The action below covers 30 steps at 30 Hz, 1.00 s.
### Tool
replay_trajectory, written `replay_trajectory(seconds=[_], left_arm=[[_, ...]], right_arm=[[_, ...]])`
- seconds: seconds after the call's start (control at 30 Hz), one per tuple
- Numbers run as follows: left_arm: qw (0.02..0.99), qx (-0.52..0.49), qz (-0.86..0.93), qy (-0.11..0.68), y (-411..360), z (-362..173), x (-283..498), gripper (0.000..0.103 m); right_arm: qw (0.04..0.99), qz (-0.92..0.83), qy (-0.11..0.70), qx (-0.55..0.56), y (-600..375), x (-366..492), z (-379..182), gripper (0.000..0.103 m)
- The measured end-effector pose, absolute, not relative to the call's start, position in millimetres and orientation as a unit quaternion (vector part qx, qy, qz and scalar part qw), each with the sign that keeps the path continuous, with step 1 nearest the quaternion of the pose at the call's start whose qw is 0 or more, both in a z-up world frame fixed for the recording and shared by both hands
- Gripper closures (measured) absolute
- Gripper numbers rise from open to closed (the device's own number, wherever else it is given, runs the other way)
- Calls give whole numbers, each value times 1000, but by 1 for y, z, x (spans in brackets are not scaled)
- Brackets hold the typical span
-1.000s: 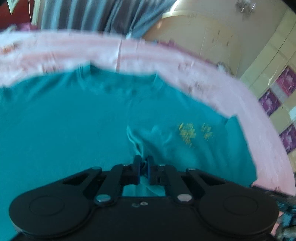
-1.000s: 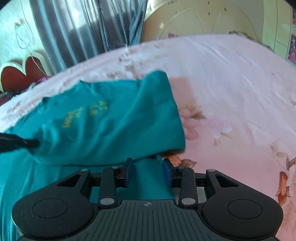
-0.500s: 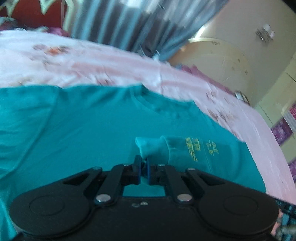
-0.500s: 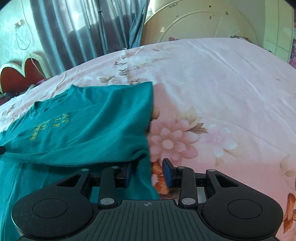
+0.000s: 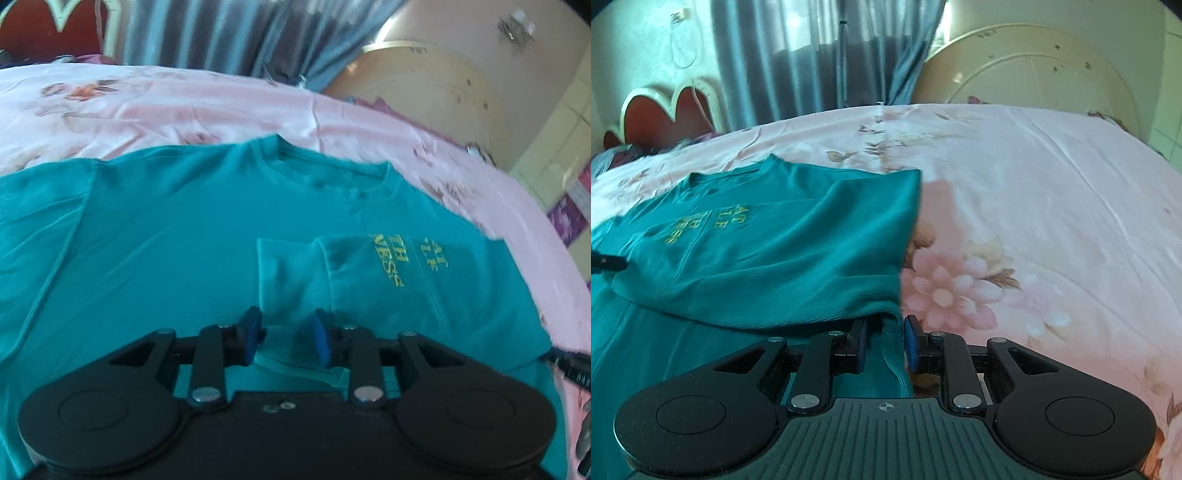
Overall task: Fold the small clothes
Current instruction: 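Lower the sleeve onto the body and open the right gripper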
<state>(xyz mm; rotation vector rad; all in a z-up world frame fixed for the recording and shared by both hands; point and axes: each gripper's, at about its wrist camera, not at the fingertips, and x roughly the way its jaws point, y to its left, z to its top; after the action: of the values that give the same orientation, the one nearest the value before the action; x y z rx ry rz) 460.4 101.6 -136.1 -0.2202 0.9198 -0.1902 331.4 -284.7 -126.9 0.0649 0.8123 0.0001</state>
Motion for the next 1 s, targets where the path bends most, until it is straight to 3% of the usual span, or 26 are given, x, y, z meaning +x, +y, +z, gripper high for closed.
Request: replay_trajectory(seconds=[0.03, 0.13, 0.17, 0.4, 0.47, 0.5, 0.53, 0.57, 0.67, 0.73, 0.93, 0.97, 1.0], left_arm=[[889, -95, -92, 439, 100, -133, 463, 99], [911, -98, -76, 394, 102, -120, 455, 100], [907, -95, -65, 404, 103, -126, 457, 100], [896, -108, -77, 425, 105, -138, 458, 97], [895, -113, -86, 422, 108, -135, 455, 64], [899, -114, -87, 414, 111, -131, 454, 53], [905, -110, -81, 403, 113, -128, 452, 36], [909, -109, -76, 394, 115, -127, 453, 34], [897, -132, -88, 412, 118, -131, 470, 49], [892, -143, -91, 419, 120, -135, 482, 50], [871, -202, -113, 433, 127, -141, 505, 52], [867, -215, -123, 433, 128, -143, 506, 62], [862, -224, -130, 435, 129, -145, 506, 69]], right_arm=[[920, -10, 391, 34, -286, 330, -125, 98], [922, -30, 383, 53, -296, 325, -126, 99], [909, -30, 412, 48, -297, 329, -140, 99], [913, 2, 405, 53, -305, 316, -124, 98], [918, 0, 391, 72, -315, 306, -114, 83], [922, -2, 376, 89, -320, 305, -110, 60], [928, -6, 357, 108, -327, 307, -103, 37], [932, -5, 342, 121, -331, 314, -98, 34], [925, 9, 340, 170, -344, 360, -93, 35], [915, 27, 331, 230, -357, 395, -96, 50], [876, 40, 366, 313, -388, 472, -127, 55], [870, 45, 375, 316, -391, 480, -133, 56], [866, 54, 383, 316, -392, 484, -137, 65]])
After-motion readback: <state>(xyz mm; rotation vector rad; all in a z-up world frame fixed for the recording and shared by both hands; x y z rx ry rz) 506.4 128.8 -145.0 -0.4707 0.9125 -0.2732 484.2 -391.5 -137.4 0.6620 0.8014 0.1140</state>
